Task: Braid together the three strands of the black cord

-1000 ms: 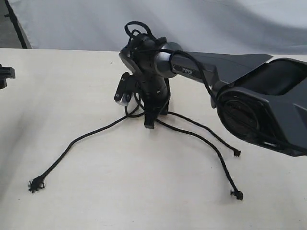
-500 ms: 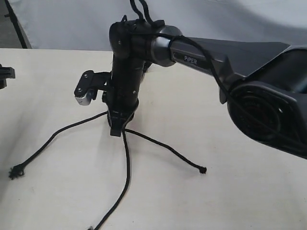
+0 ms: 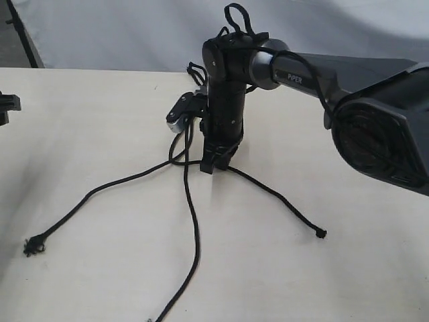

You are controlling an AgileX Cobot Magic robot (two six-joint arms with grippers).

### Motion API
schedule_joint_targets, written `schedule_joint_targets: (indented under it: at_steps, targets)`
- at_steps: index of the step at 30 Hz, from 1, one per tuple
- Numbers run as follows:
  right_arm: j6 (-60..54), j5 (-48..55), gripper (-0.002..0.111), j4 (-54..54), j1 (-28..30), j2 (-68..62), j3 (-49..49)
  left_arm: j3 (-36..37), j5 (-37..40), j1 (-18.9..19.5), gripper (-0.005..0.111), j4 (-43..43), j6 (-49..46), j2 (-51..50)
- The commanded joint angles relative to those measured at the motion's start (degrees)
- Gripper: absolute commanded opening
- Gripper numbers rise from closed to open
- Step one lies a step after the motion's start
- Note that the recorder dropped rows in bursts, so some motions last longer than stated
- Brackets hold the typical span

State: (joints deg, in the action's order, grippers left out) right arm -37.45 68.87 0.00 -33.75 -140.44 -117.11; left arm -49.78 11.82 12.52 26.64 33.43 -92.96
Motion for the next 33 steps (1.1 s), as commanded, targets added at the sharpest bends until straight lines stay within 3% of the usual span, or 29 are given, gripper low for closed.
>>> schedule_joint_targets:
  at_steps: [1, 5, 11, 17, 26, 29, 33]
  targets:
    - [0.1, 0.4, 0.0, 0.0, 0.5, 0.2, 0.0, 0.9, 0.3, -1.3, 0.069, -2.9, -2.8, 0.0]
    - [0.0, 0.4, 0.0, 0.0, 0.5, 0.2, 0.0, 2.7, 1.3, -6.3, 0.069, -3.1, -7.0, 0.0]
    - [0.2, 0.4, 0.0, 0.0, 0.5, 0.2, 0.0, 2.7, 10.2, -17.8, 0.069, -7.8, -14.0, -0.4]
    - [0.2, 0.6, 0.0, 0.0, 0.5, 0.2, 0.0, 4.7, 4.2, -24.6, 0.069, -9.5, -18.1, -2.7]
    - [0.2, 0.6, 0.0, 0.0, 0.5, 0.2, 0.0, 5.1, -2.7, -25.5, 0.065, -9.1, -19.6, -9.9]
    - [0.2, 0.6, 0.0, 0.0, 0.5, 0.2, 0.0, 5.1, -4.6, -25.8, 0.053, -9.1, -20.4, -11.4]
    - [0.3, 0.6, 0.0, 0.0, 0.5, 0.2, 0.0, 5.1, -5.7, -25.8, 0.024, -9.1, -20.5, -12.4]
